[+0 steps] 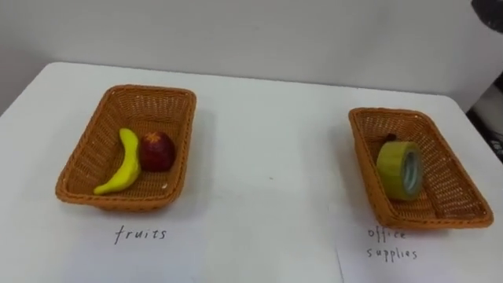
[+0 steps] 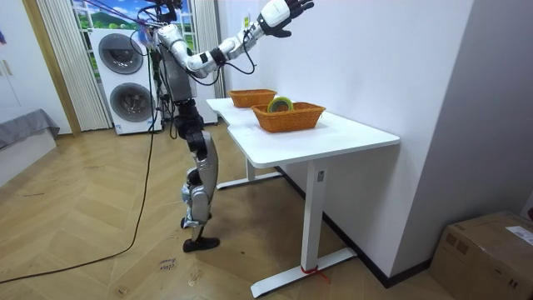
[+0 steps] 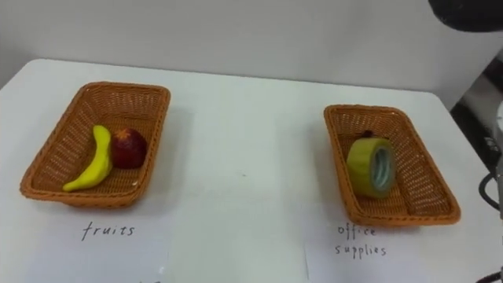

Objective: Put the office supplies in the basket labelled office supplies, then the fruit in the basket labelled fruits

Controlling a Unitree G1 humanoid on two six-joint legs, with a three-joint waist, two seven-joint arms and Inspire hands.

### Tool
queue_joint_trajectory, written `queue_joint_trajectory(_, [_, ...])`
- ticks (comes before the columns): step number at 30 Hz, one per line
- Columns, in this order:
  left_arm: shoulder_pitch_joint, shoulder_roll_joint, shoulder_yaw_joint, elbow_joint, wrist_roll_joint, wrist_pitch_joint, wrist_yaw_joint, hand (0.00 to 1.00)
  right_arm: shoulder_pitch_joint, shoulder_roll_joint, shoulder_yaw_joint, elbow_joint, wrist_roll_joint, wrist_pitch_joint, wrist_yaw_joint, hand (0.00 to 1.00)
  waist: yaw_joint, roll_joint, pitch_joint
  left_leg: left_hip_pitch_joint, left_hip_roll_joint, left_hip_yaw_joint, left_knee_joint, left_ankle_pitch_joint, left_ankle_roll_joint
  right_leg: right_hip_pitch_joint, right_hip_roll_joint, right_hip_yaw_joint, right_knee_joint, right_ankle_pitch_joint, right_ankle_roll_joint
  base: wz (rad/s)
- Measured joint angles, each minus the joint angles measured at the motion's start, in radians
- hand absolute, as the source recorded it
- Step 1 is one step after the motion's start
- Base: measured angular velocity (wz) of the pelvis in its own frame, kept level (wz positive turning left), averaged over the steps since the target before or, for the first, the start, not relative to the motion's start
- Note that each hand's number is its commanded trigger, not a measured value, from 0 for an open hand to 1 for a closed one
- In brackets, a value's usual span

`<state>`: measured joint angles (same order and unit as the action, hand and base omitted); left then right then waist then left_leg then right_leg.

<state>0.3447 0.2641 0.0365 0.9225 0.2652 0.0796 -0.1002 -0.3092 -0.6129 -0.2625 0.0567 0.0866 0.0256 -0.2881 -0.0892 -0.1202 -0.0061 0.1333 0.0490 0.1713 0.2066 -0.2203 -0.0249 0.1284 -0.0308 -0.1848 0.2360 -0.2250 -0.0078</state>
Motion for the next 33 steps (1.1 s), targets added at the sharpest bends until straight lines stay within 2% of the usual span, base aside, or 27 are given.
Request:
queue_joint_trajectory(5, [-0.005,0.000,0.000,0.000,0.000,-0.023,0.002,0.00,0.081,0.000,-0.063,0.000,0.117,-0.057,-0.051,0.00,-0.024,0.009,0.0047,0.002,0.008,0.025,-0.001,-0.002,-0.004,-0.012,0.009,0.024,0.000,0.003,-0.004,-0.15])
queue_joint_trajectory(9, [-0.015,0.000,0.000,0.000,0.000,-0.027,0.004,0.00,0.150,0.000,-0.084,0.007,0.179,-0.060,-0.109,0.00,-0.025,0.013,0.0067,0.002,0.010,0.044,-0.004,-0.002,-0.004,-0.025,0.013,0.048,0.002,0.003,-0.005,-0.15])
queue_joint_trajectory(11, [-0.014,0.000,0.001,0.000,0.000,-0.029,0.004,0.00,0.188,0.000,-0.093,0.017,0.183,-0.060,-0.125,0.00,-0.036,0.014,0.0066,0.001,0.010,0.047,-0.007,-0.002,-0.004,-0.026,0.013,0.051,-0.003,0.003,-0.006,-0.07])
queue_joint_trajectory(17, [-0.004,-0.001,0.002,-0.022,-0.020,-0.029,0.004,0.00,0.264,0.001,-0.174,0.060,0.203,-0.062,-0.227,0.00,-0.051,0.018,0.0054,-0.002,0.010,0.062,-0.010,-0.003,-0.004,-0.035,0.016,0.069,-0.018,0.004,-0.006,-0.08])
queue_joint_trajectory(20, [-0.003,-0.001,0.002,-0.016,-0.022,-0.036,0.010,0.00,0.305,0.007,-0.196,0.082,0.225,-0.087,-0.280,0.00,-0.050,0.020,0.0040,0.001,0.011,0.074,-0.010,-0.003,-0.004,-0.039,0.017,0.082,-0.017,0.004,-0.007,-0.14])
queue_joint_trajectory(23, [-0.004,-0.002,0.002,-0.017,-0.029,-0.042,0.024,0.00,0.371,0.027,-0.225,0.127,0.253,-0.101,-0.303,0.00,-0.053,0.018,0.0048,0.003,0.011,0.085,-0.010,-0.003,-0.004,-0.041,0.019,0.093,-0.017,0.004,-0.007,-0.10])
queue_joint_trajectory(27, [0.001,-0.007,0.001,-0.017,-0.038,-0.042,0.030,0.00,0.418,0.043,-0.231,0.196,0.315,-0.101,-0.319,0.00,-0.062,0.017,0.0057,0.003,0.012,0.099,-0.009,-0.003,-0.004,-0.045,0.019,0.103,-0.020,0.004,-0.006,-0.09])
queue_joint_trajectory(33, [0.003,-0.006,0.002,-0.022,-0.039,-0.042,0.032,0.00,0.468,0.137,-0.250,0.277,0.427,-0.102,-0.380,0.00,-0.078,0.020,0.0046,0.003,0.012,0.102,-0.009,-0.003,-0.004,-0.043,0.020,0.106,-0.023,0.004,-0.006,0.00])
